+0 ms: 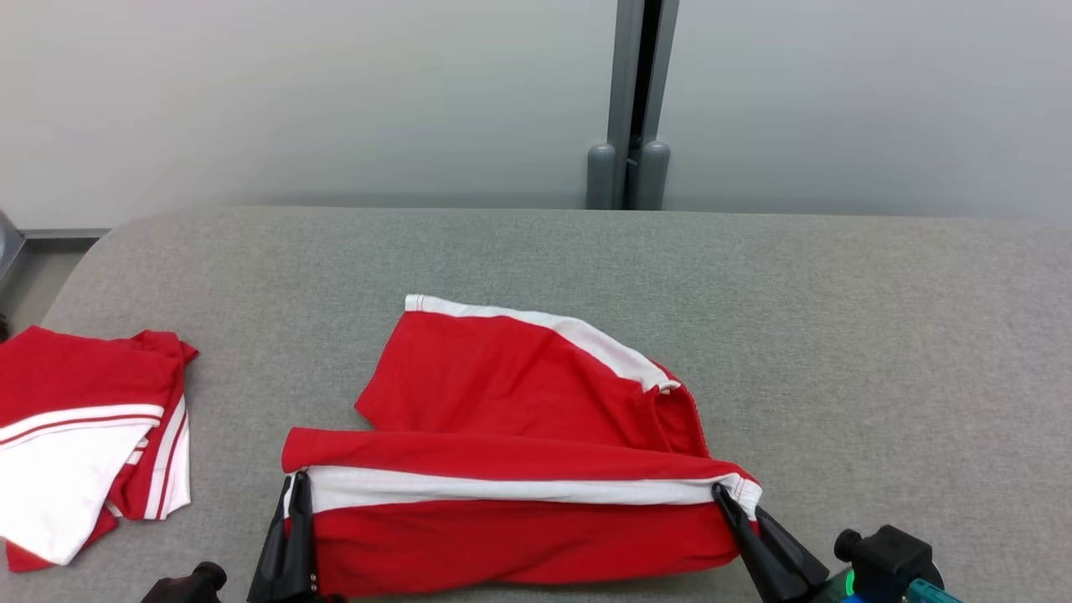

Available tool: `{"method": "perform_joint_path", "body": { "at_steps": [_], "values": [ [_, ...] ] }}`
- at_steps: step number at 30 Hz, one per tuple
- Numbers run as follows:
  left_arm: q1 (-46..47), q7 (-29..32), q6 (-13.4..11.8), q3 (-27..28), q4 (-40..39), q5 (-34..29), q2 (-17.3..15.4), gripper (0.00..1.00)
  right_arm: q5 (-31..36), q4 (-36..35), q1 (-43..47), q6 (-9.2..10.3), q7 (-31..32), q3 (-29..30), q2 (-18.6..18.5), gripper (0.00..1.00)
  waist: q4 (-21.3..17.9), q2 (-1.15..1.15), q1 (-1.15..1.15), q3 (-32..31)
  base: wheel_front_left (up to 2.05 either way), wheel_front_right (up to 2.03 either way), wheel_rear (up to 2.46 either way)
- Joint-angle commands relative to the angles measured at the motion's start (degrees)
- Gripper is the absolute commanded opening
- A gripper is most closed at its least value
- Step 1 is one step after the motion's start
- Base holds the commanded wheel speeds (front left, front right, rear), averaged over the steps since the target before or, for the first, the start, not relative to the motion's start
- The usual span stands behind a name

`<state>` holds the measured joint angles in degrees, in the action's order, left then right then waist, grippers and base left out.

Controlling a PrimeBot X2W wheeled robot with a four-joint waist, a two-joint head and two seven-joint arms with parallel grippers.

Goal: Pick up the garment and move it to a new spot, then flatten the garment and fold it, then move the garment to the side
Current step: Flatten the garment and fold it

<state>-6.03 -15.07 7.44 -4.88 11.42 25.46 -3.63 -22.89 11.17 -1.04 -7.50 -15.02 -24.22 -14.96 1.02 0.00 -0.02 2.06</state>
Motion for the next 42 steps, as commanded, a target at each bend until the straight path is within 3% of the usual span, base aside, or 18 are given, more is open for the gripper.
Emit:
{"method": "perform_joint_path", "body": {
  "at_steps": [1,5,11,21,31,33,34,35,36,37,42],
  "values": [
    [-0.4,-0.1,0.1,0.4,-0.8,-0.4,-0.1,0.0,-0.4,-0.8,1.2,0.01,-0.2,0.4,-0.5,0.0,-0.8,0.0,0.02,-0.8,0.0,0.0,0.0],
    [-0.6,-0.1,0.1,0.5,-2.3,-1.3,0.1,0.0,-1.0,-2.5,2.2,0.02,-0.2,2.0,-0.2,0.0,-1.7,0.0,0.02,-0.1,0.0,0.0,0.0],
    [8.9,-0.1,0.1,-1.9,-1.0,-1.9,-1.9,0.0,-1.8,-1.0,-3.7,0.01,-0.2,3.1,1.9,0.0,-2.3,0.0,0.02,4.8,0.0,0.0,0.0],
    [28.2,-0.1,0.1,-3.3,9.5,-1.0,-6.3,0.0,-1.2,7.0,-17.2,0.01,-0.2,4.1,7.8,0.0,-4.3,0.0,0.02,15.8,0.0,0.0,0.0],
    [35.8,-0.1,0.1,-3.5,21.3,-1.3,-8.0,0.0,-1.5,12.5,-23.7,0.01,-0.2,4.0,10.9,0.0,-5.4,0.0,0.02,20.9,0.0,0.0,0.0],
    [36.2,-0.1,0.1,-4.2,22.3,-1.7,-8.2,0.38,-1.3,13.5,-23.9,0.01,-0.2,4.2,11.1,0.0,-5.3,0.0,0.02,21.1,0.0,0.0,0.0],
    [36.3,-0.1,0.1,-4.2,22.7,-1.4,-8.1,0.62,-1.2,14.2,-24.0,0.01,-0.2,4.2,11.2,0.0,-5.3,0.0,0.02,21.1,0.0,0.0,0.0],
    [36.4,-0.1,0.1,-4.3,22.9,-1.3,-7.9,1.0,-0.9,14.7,-24.2,0.01,-0.2,4.5,11.3,0.13,-5.2,0.0,0.02,21.1,0.0,0.0,0.0],
    [36.5,-0.1,0.1,-4.8,23.2,-1.1,-7.8,1.0,-0.5,15.0,-24.2,0.01,-0.2,4.8,11.4,0.62,-5.1,0.0,0.02,20.9,0.0,0.0,0.0],
    [36.4,-0.1,0.1,-5.1,23.2,-1.0,-7.8,1.0,0.0,15.4,-24.0,0.01,-0.2,5.1,11.4,1.0,-4.9,0.0,0.02,20.7,0.0,0.0,0.0],
    [33.7,-0.1,0.1,-4.7,23.1,-2.0,-7.5,1.0,2.1,16.1,-21.5,0.01,-0.2,7.6,11.5,1.0,-4.6,0.0,0.02,18.5,0.0,0.0,0.0]
  ]
}}
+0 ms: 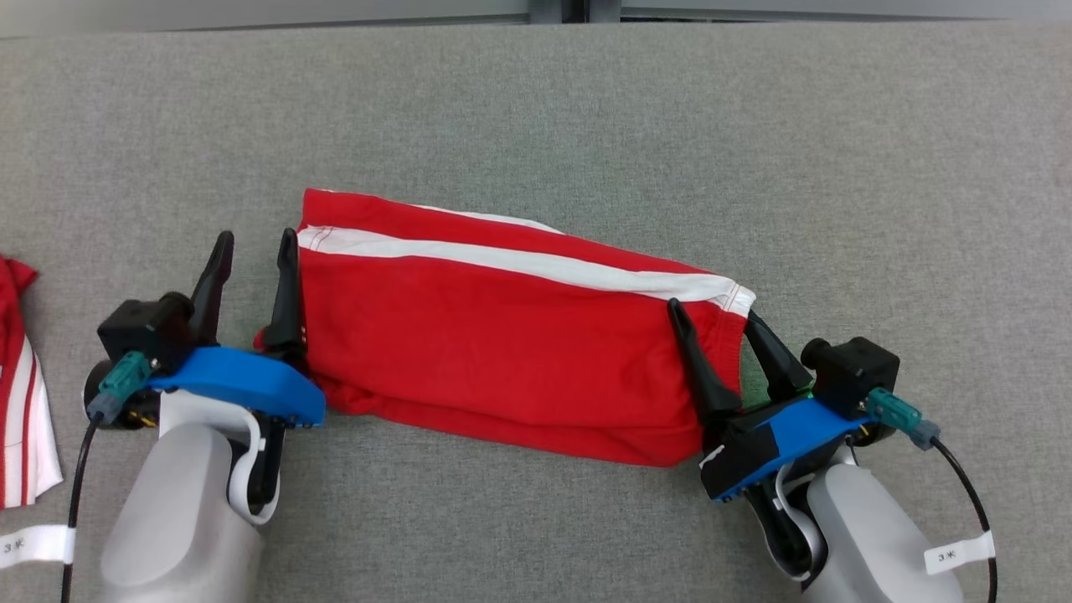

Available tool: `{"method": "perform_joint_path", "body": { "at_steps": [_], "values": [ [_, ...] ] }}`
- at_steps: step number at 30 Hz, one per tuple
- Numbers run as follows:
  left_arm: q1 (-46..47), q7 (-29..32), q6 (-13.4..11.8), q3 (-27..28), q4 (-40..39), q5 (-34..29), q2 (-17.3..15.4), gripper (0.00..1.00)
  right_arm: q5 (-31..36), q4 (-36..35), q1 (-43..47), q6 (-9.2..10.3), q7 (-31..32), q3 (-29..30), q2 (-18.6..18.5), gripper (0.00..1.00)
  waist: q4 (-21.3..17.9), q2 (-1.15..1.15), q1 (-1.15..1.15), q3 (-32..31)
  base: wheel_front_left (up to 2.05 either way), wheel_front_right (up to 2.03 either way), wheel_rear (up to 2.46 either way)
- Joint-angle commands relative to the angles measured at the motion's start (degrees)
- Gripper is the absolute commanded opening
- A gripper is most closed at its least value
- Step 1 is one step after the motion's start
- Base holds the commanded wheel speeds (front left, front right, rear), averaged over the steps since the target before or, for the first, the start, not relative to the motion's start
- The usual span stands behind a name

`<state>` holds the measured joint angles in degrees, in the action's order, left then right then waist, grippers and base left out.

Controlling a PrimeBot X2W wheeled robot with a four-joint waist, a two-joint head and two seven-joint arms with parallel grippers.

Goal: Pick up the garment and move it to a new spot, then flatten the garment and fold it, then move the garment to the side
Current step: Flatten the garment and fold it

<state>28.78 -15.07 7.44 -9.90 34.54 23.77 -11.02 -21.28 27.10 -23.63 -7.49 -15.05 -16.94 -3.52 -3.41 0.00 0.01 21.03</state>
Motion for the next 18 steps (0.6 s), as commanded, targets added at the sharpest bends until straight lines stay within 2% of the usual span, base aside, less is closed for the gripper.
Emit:
{"method": "perform_joint_path", "body": {
  "at_steps": [1,10,15,18],
  "values": [
    [-1.6,-0.1,0.1,0.8,-0.1,-0.6,0.1,1.0,0.9,0.2,1.6,0.0,-0.2,0.8,0.1,1.0,-0.2,0.0,-0.01,-1.0,0.0,0.0,0.0],
    [-7.4,-0.1,0.1,4.7,-0.2,-2.8,2.7,1.0,8.5,-1.5,6.3,0.0,-0.2,7.9,0.4,1.0,-0.4,0.0,-0.01,-5.2,0.0,0.0,0.0],
    [-8.5,-0.1,0.1,5.2,0.5,-3.2,3.4,1.0,13.7,-3.7,8.4,0.0,-0.2,13.1,0.5,1.0,-0.4,0.0,-0.01,-6.1,0.0,0.0,0.0],
    [-8.3,-0.1,0.1,4.7,1.1,-2.7,3.5,1.0,14.6,-4.5,9.0,0.0,-0.2,14.3,0.6,1.0,-0.6,0.0,-0.01,-6.2,0.0,0.0,0.0]
  ]
}}
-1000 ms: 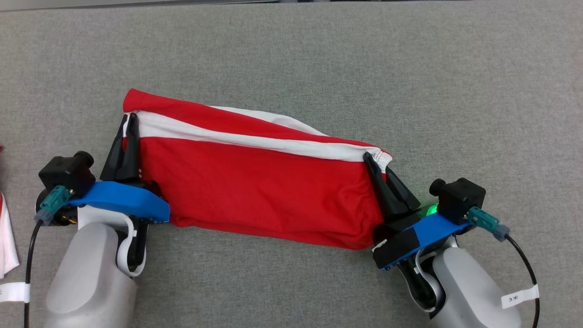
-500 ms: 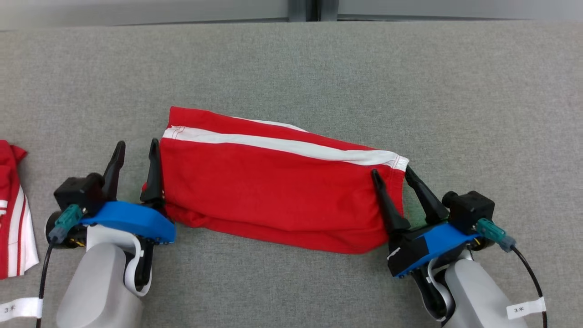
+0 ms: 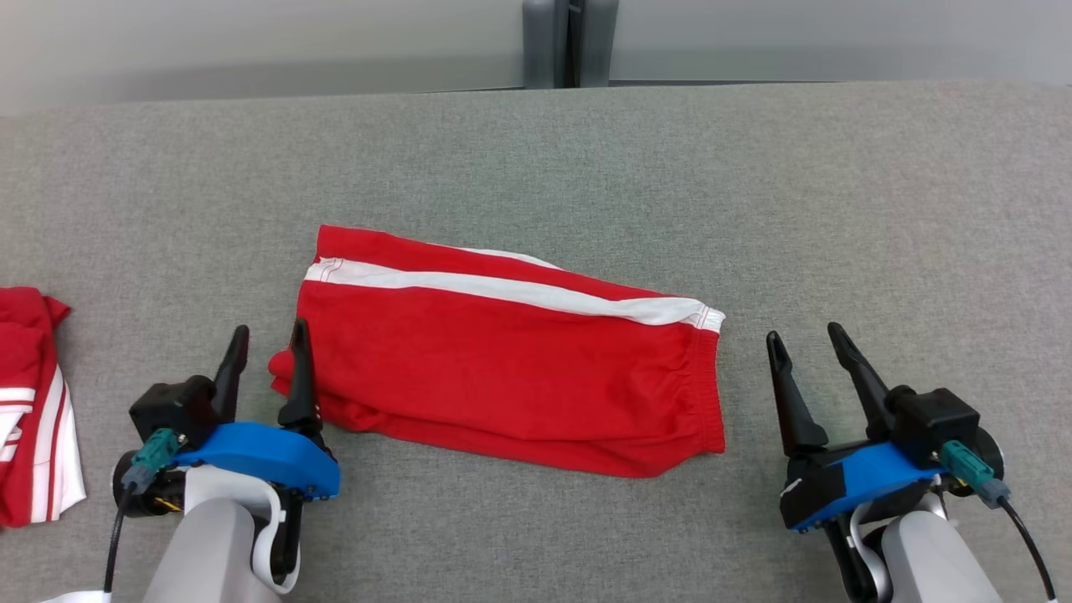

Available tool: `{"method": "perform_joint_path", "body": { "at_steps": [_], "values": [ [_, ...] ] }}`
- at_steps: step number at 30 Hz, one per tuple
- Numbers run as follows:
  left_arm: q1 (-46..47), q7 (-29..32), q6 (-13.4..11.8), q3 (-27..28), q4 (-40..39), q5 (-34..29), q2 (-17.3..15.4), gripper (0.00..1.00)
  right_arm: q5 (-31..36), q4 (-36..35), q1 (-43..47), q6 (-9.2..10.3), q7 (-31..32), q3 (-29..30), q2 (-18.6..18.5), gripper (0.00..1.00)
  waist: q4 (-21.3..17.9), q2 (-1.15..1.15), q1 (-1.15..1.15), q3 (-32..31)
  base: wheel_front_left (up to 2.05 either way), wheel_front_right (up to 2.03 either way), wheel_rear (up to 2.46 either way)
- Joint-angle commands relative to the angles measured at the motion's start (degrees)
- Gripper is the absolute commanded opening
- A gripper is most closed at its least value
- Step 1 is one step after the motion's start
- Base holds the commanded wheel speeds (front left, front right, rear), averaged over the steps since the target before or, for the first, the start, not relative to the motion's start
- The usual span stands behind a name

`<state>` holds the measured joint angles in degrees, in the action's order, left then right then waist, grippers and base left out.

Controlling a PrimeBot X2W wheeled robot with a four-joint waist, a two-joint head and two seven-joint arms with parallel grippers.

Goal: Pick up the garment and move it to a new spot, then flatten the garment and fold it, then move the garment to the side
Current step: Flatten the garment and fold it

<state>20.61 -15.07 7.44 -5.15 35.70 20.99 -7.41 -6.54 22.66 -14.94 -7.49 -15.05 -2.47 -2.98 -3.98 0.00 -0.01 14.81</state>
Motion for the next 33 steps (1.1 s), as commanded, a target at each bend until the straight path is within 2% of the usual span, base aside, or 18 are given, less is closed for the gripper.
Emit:
{"method": "perform_joint_path", "body": {
  "at_steps": [1,8,13,14,15,16,19,22,25,33],
  "values": [
    [0.1,-0.1,0.1,-0.4,0.3,0.2,-0.2,1.0,0.1,-0.4,0.6,0.0,-0.2,0.4,0.0,1.0,-0.1,0.0,0.01,0.0,0.0,0.0,0.0],
    [2.9,-0.1,0.1,-2.4,9.3,1.7,-1.4,1.0,1.6,-1.8,1.8,0.0,-0.2,2.5,0.1,1.0,-1.1,0.0,0.01,0.3,0.0,0.0,0.0],
    [3.5,0.1,0.1,-5.5,15.7,3.1,-0.5,1.0,1.5,-2.0,2.3,0.0,-0.2,2.8,0.1,1.0,-1.6,0.0,0.01,0.0,0.0,0.0,0.0],
    [3.4,0.2,0.1,-6.4,17.3,3.7,-0.2,0.88,1.5,-2.0,2.5,0.0,-0.2,2.9,0.1,1.0,-1.6,0.0,0.01,-0.1,0.0,0.0,0.0],
    [3.5,0.3,0.1,-7.3,18.6,4.2,0.2,0.37,1.5,-2.0,2.6,0.0,-0.2,3.0,0.1,1.0,-1.6,0.0,0.01,-0.2,0.0,0.0,0.0],
    [3.7,0.4,0.1,-8.2,19.5,4.9,0.3,0.0,1.6,-2.0,2.6,0.0,-0.2,3.2,0.1,1.0,-1.6,0.0,0.01,-0.3,0.0,0.0,0.0],
    [4.9,0.4,0.1,-9.1,20.2,6.3,-0.2,0.0,1.8,-1.9,2.8,0.0,-0.2,3.8,0.0,1.0,-1.2,0.0,0.01,-0.9,0.0,0.0,0.0],
    [4.7,0.0,0.0,-7.6,17.9,5.8,-1.0,0.0,2.1,-1.4,3.3,0.0,-0.2,4.4,0.1,1.0,-0.5,0.0,0.01,-2.0,0.0,0.0,0.0],
    [2.5,-0.1,-1.1,-5.2,15.1,5.3,-0.1,0.0,1.9,-0.6,4.0,0.0,-0.2,4.3,0.1,1.0,0.1,0.0,0.01,-3.7,0.0,0.0,0.0],
    [-7.1,-0.1,-1.9,-1.3,8.8,1.9,2.2,0.0,0.4,1.4,7.0,0.0,-0.2,3.8,0.1,1.0,1.7,0.0,0.01,-9.2,0.0,0.0,0.0]
  ]
}}
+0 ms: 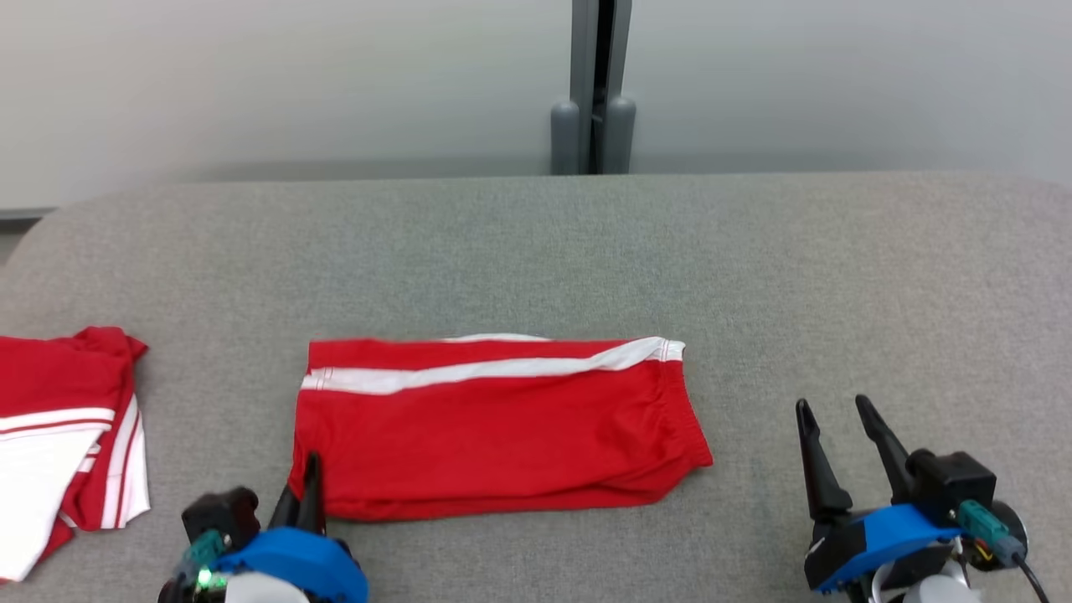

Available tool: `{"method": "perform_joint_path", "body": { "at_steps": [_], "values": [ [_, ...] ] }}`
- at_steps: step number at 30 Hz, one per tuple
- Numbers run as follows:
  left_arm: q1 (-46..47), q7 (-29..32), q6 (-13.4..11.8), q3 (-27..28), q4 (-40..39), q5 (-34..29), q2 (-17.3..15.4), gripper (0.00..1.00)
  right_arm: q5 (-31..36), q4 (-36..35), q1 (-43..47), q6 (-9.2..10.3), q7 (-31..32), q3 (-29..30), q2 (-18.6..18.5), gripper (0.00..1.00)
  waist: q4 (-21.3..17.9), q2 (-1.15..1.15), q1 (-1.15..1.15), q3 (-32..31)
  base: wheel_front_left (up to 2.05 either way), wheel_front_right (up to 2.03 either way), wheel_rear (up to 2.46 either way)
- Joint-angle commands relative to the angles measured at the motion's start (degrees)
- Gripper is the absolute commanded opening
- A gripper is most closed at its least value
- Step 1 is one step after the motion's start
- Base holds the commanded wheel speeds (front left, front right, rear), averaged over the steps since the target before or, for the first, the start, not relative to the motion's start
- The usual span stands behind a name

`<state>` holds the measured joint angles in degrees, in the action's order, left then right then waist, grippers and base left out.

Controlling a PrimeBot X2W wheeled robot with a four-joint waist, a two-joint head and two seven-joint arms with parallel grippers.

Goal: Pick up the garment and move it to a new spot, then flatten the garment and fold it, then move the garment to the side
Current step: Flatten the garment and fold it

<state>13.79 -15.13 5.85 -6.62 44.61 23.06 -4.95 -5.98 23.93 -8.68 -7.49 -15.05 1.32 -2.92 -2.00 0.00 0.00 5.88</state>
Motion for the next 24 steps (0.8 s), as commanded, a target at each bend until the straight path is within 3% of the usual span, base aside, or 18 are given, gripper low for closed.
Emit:
{"method": "perform_joint_path", "body": {
  "at_steps": [1,5,6,7,8,18,24],
  "values": [
    [-1.3,0.0,-0.4,0.6,-0.8,-0.6,0.0,0.0,-0.2,0.3,1.2,0.0,-0.2,-0.1,0.0,1.0,-0.1,0.0,0.0,-0.8,0.0,0.0,0.0],
    [-5.4,0.0,-1.2,2.5,-4.4,-2.3,0.9,0.0,-0.8,0.6,2.8,0.0,-0.2,-0.2,0.0,1.0,0.2,0.0,0.0,-2.6,0.0,0.0,0.0],
    [-6.2,0.0,-1.3,3.0,-5.4,-2.8,1.0,0.07,-0.9,0.7,3.2,0.0,-0.2,-0.3,0.0,1.0,0.2,0.0,0.0,-2.9,0.0,0.0,0.0],
    [-7.0,0.0,-1.2,3.5,-6.6,-3.3,1.2,0.45,-0.9,0.8,3.5,0.0,-0.2,-0.3,0.0,1.0,0.3,0.0,0.0,-3.1,0.0,0.0,0.0],
    [-7.6,0.0,-1.0,3.7,-7.4,-3.7,1.3,1.0,-1.1,0.8,3.7,0.0,-0.2,-0.3,0.0,1.0,0.4,0.0,0.0,-3.2,0.0,0.0,0.0],
    [-9.4,0.0,-0.8,5.8,-13.3,-9.1,2.0,1.0,-2.8,0.8,-0.4,0.0,-0.2,-5.1,0.0,1.0,2.4,0.0,0.0,-2.1,0.0,0.0,0.0],
    [-8.1,0.0,0.1,3.3,-13.4,-7.5,2.0,1.0,-3.1,4.4,-5.4,0.0,-0.2,-8.4,0.0,1.0,5.9,0.0,0.0,-0.4,0.0,0.0,0.0]
  ]
}}
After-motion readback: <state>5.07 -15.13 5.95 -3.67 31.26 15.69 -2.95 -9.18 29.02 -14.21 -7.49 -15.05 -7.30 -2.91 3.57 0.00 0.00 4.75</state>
